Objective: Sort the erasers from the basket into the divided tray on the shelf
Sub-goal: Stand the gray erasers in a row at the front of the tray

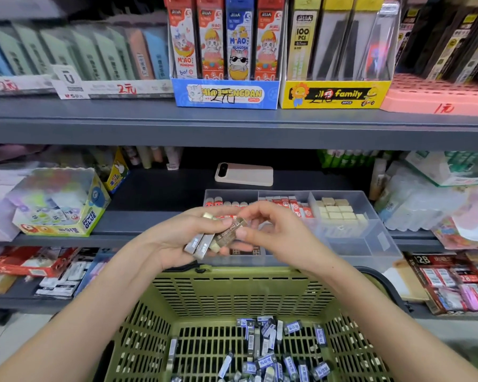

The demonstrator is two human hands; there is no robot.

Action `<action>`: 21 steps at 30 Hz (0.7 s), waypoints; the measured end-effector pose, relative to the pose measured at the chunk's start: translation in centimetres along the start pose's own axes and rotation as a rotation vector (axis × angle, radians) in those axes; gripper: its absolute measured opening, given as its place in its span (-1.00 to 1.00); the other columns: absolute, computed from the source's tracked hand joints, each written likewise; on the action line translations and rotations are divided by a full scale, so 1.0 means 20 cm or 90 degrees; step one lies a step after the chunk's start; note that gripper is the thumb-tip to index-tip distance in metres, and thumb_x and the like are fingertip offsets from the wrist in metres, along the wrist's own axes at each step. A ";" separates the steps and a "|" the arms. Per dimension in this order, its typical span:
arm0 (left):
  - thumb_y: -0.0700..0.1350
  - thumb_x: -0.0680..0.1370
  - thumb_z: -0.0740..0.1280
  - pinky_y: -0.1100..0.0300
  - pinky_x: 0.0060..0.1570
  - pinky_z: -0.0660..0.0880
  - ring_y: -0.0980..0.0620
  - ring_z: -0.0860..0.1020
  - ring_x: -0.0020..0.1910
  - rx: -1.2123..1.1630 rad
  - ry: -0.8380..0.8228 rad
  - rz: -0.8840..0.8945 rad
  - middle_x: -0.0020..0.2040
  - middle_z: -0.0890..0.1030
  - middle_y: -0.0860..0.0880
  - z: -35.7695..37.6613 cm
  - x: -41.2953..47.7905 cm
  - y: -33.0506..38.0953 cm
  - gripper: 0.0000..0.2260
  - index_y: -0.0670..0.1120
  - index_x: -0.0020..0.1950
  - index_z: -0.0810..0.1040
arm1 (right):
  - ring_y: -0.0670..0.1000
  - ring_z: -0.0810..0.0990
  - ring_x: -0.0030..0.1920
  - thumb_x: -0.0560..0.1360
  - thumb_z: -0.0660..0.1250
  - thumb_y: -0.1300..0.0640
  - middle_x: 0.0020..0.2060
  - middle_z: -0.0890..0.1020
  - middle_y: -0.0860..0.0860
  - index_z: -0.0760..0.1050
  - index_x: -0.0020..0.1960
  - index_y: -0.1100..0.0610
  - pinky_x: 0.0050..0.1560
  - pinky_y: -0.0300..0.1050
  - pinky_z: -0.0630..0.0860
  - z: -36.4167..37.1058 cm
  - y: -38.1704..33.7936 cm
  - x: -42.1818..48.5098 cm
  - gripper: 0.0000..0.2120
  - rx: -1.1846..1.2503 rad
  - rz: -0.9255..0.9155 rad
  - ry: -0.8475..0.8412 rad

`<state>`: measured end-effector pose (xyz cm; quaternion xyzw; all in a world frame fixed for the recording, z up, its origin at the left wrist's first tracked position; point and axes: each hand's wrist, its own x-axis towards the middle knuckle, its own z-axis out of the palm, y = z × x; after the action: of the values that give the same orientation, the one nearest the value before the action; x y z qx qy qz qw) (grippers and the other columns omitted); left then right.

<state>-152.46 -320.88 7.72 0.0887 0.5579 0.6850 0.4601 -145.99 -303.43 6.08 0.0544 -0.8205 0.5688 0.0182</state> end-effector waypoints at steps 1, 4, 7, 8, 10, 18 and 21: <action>-0.20 0.42 0.33 0.29 -0.42 0.54 -0.21 0.66 -0.01 0.013 0.012 0.001 0.07 0.65 -0.22 -0.01 -0.01 0.00 -0.63 -0.19 0.22 0.53 | -0.14 0.49 -0.13 0.43 0.42 0.23 -0.17 0.54 -0.10 0.50 -0.08 0.00 -0.03 -0.18 0.48 0.00 -0.01 0.00 -0.82 0.048 -0.003 0.009; -0.20 0.38 0.35 0.35 -0.54 0.44 -0.02 0.66 -0.28 0.040 0.058 0.022 -0.15 0.67 -0.22 -0.03 -0.01 0.00 -0.75 -0.28 0.01 0.57 | -0.11 0.50 -0.19 0.43 0.41 0.31 -0.18 0.52 -0.03 0.43 -0.09 0.05 -0.17 -0.16 0.55 -0.01 -0.01 -0.02 -0.77 0.113 -0.023 0.067; -0.23 0.37 0.36 0.37 -0.59 0.35 0.10 0.51 -0.49 0.049 0.098 0.081 -0.34 0.61 -0.16 -0.02 -0.01 -0.02 -0.89 -0.24 -0.15 0.60 | -0.08 0.51 -0.27 0.40 0.43 0.33 -0.12 0.52 0.06 0.42 -0.12 0.04 -0.19 -0.12 0.52 0.01 0.00 -0.05 -0.74 0.078 -0.024 0.069; -0.24 0.39 0.37 0.37 -0.57 0.33 0.12 0.45 -0.53 0.068 0.115 0.103 -0.37 0.58 -0.14 -0.02 -0.01 -0.03 -0.90 -0.23 -0.13 0.61 | -0.09 0.52 -0.26 0.38 0.44 0.33 -0.11 0.54 0.06 0.44 -0.13 0.05 -0.17 -0.13 0.52 0.01 -0.01 -0.06 -0.74 0.072 -0.017 0.055; -0.26 0.43 0.40 0.37 -0.56 0.31 0.15 0.39 -0.57 0.111 0.153 0.154 -0.43 0.54 -0.09 -0.01 0.00 -0.04 -0.91 -0.23 -0.09 0.58 | -0.07 0.55 -0.21 0.37 0.46 0.30 -0.14 0.59 0.04 0.51 -0.18 0.09 -0.12 -0.13 0.52 0.00 -0.02 -0.06 -0.83 0.073 -0.005 0.019; -0.04 0.28 0.48 0.34 -0.55 0.29 0.11 0.39 -0.55 0.155 0.184 0.224 -0.46 0.53 -0.11 0.02 0.04 -0.07 -0.76 -0.17 -0.20 0.60 | -0.03 0.53 -0.31 0.37 0.48 0.28 -0.19 0.58 0.18 0.51 0.09 0.04 -0.28 -0.09 0.52 -0.01 -0.10 0.02 -0.65 -0.018 0.021 -0.032; 0.01 0.32 0.44 0.36 -0.54 0.30 0.13 0.42 -0.54 0.133 0.187 0.223 -0.42 0.58 -0.08 -0.01 0.04 -0.09 -0.72 -0.18 -0.13 0.60 | 0.03 0.53 -0.28 0.36 0.49 0.29 -0.20 0.59 0.21 0.55 0.00 0.06 -0.15 -0.04 0.53 -0.03 -0.08 0.07 -0.73 -0.030 0.043 -0.019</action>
<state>-152.11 -320.43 5.90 0.1306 0.6626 0.6987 0.2363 -147.19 -303.51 7.92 0.0350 -0.8353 0.5485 -0.0122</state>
